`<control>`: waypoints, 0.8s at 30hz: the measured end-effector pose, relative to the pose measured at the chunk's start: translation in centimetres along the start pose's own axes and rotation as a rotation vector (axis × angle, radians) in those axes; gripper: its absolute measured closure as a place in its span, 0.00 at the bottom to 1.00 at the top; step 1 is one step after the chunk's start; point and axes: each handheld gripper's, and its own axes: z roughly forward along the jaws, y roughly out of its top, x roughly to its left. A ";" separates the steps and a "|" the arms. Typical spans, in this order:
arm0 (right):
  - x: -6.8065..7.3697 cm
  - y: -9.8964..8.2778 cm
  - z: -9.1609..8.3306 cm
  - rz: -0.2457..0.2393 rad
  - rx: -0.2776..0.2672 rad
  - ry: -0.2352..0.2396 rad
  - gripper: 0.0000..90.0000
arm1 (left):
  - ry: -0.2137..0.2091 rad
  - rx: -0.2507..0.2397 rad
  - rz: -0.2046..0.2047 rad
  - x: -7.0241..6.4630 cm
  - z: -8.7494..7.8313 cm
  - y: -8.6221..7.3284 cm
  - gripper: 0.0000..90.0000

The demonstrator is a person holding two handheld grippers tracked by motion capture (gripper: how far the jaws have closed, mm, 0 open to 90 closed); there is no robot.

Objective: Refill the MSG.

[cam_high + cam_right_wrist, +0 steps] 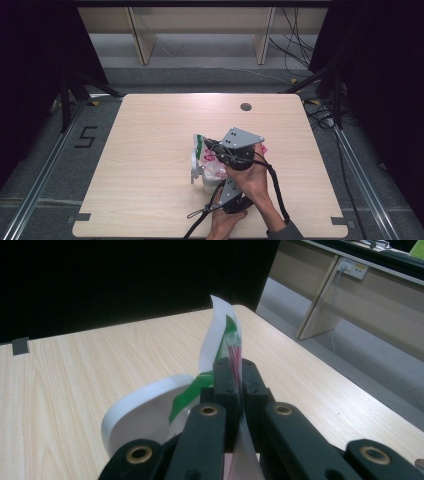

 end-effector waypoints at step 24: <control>0.0 -0.1 0.1 0.007 -0.007 0.001 1.00 | 0.001 -0.005 -0.001 0.0 0.0 0.0 0.87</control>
